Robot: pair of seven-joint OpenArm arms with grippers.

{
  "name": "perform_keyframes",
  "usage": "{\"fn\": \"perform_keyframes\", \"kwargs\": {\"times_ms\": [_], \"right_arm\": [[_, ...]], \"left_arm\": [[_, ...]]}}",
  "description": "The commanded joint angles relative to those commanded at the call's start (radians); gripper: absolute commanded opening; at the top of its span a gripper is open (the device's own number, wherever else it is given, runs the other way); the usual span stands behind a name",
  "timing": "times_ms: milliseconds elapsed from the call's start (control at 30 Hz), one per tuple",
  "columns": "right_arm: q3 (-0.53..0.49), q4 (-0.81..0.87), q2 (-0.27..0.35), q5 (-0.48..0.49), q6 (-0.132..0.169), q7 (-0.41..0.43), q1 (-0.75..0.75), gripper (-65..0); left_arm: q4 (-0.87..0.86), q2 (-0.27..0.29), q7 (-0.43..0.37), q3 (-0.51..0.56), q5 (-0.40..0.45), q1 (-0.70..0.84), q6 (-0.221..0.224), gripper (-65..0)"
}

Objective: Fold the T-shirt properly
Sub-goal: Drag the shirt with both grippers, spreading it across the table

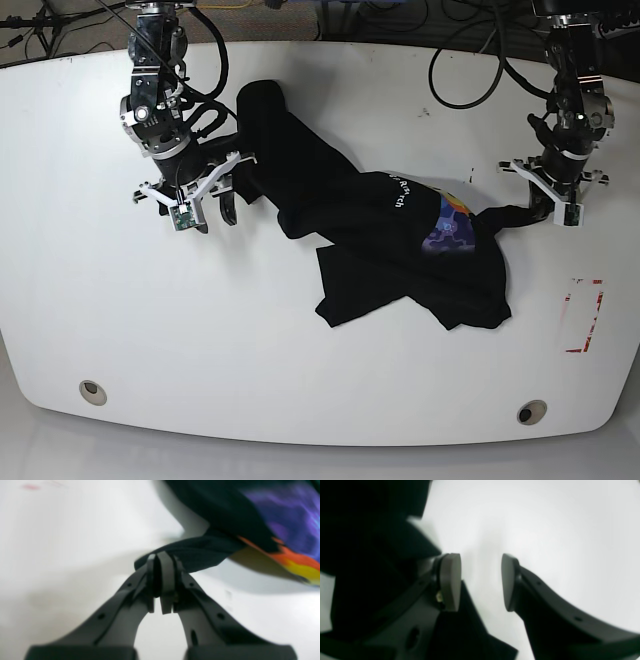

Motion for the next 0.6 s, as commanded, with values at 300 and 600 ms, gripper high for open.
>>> {"fn": "perform_keyframes", "kwargs": {"times_ms": [300, 600], "right_arm": [[0.036, -0.005, 0.045, 0.004, -0.016, 0.003, 0.025, -36.1], [0.079, 0.064, 0.044, -0.007, 0.043, 0.036, -0.021, -36.0]], "left_arm": [[0.019, -0.032, -0.001, -0.009, -0.002, -0.020, 0.010, -64.9], [0.004, -0.023, 0.005, -0.011, -0.004, -0.029, 0.005, -65.0]]}}
